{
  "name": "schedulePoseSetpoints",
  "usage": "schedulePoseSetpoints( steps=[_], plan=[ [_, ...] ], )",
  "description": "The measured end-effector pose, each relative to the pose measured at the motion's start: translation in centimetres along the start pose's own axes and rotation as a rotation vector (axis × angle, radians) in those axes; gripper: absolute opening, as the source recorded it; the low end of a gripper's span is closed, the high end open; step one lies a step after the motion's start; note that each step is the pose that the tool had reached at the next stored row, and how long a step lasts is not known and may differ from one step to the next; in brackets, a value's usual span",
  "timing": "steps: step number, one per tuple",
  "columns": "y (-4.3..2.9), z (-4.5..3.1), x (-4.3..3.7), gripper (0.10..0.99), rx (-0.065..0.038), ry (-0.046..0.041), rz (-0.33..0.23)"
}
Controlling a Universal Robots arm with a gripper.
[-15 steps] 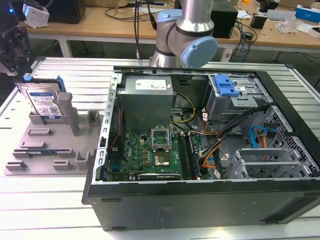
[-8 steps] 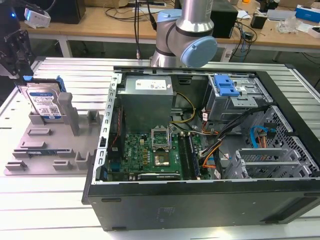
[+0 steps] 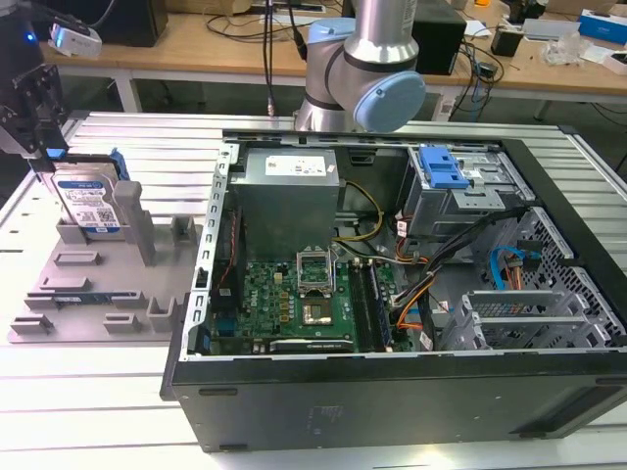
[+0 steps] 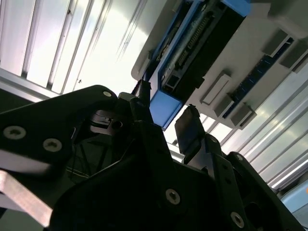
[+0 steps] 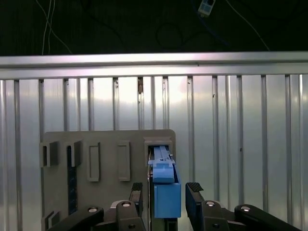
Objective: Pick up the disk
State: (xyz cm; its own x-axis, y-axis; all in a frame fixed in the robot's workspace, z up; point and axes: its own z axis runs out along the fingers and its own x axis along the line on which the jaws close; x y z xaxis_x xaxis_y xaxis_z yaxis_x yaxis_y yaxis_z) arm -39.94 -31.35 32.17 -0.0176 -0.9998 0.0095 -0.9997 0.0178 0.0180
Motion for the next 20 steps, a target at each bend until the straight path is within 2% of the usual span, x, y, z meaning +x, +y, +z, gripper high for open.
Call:
schedulePoseSetpoints(
  steps=[20],
  plan=[
    [-0.13,1.46,-0.02,0.482,0.0,0.0,0.0]
  ],
)
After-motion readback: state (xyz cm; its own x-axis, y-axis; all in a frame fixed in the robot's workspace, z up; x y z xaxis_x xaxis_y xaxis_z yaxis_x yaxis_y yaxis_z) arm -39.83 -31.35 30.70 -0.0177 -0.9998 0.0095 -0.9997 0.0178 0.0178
